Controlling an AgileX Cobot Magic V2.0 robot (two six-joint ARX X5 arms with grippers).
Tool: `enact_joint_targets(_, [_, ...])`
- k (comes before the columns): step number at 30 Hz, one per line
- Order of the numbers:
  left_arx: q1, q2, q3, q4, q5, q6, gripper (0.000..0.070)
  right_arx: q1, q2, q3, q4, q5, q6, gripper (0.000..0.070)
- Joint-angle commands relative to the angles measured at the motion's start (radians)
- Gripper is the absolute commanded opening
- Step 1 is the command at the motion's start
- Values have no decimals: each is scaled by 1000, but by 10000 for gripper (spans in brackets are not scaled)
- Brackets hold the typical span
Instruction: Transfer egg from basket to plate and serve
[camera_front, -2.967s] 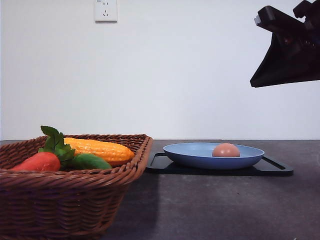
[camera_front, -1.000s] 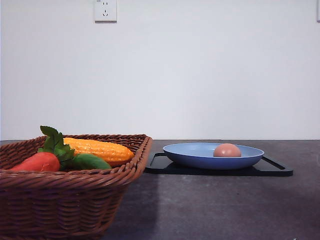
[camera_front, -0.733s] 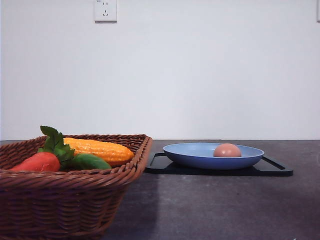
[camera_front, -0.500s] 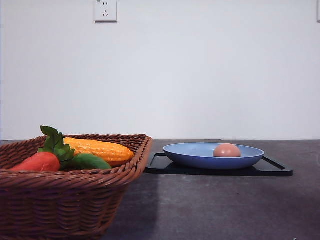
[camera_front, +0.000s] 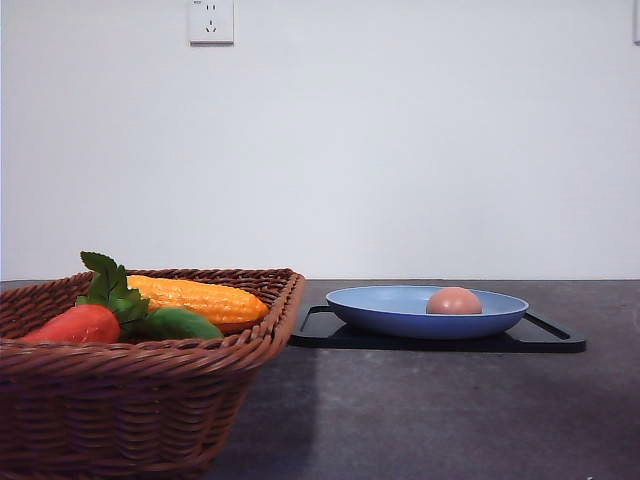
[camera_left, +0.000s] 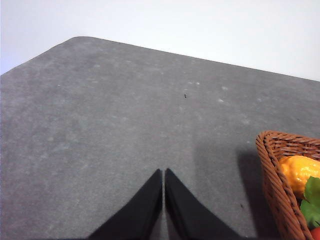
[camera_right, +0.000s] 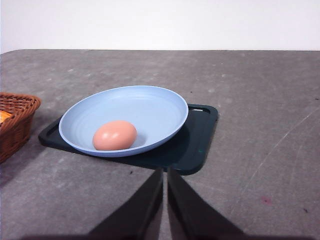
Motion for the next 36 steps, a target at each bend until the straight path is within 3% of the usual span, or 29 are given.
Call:
enact_joint_targets(1, [2, -2, -27, -6, 4, 2, 0, 0, -3, -6, -4, 0, 10, 0])
enact_joint_targets(36, [2, -2, -27, -6, 3, 2, 0, 0, -3, -6, -4, 0, 10, 0])
